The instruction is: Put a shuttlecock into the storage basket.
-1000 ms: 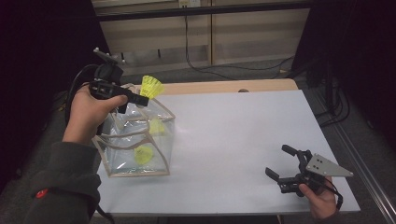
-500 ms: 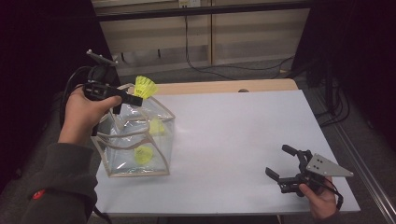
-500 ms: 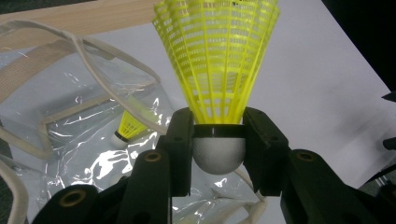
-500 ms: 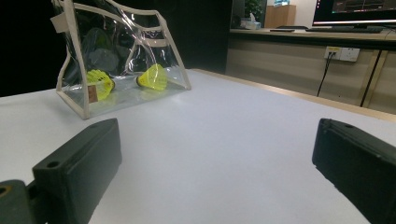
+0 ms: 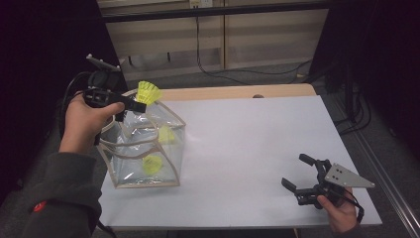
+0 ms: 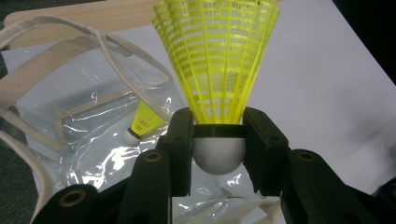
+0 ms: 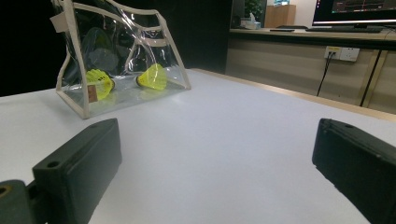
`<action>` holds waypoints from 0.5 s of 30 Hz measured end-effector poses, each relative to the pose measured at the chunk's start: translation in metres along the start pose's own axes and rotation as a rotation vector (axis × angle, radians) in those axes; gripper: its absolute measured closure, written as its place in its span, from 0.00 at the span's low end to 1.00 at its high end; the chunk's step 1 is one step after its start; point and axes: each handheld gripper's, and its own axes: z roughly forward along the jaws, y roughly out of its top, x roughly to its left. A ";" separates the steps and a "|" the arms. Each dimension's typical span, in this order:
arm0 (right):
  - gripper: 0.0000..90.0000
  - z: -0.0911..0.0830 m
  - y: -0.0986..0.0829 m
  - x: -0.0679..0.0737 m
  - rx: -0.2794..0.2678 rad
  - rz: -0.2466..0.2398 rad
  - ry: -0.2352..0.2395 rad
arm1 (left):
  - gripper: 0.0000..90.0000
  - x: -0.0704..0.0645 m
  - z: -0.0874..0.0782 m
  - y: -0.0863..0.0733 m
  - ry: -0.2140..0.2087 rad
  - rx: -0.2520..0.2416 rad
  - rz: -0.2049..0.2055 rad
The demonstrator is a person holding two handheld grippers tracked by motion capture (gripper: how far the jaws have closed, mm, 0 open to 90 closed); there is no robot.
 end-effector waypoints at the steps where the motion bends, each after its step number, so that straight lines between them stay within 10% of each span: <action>1: 0.01 0.000 0.000 0.000 0.000 0.000 0.000 | 0.72 0.001 0.000 0.000 -0.001 -0.005 -0.002; 15: 0.01 0.000 0.000 0.000 0.001 0.000 0.000 | 0.72 0.010 0.000 -0.003 0.032 -0.013 -0.026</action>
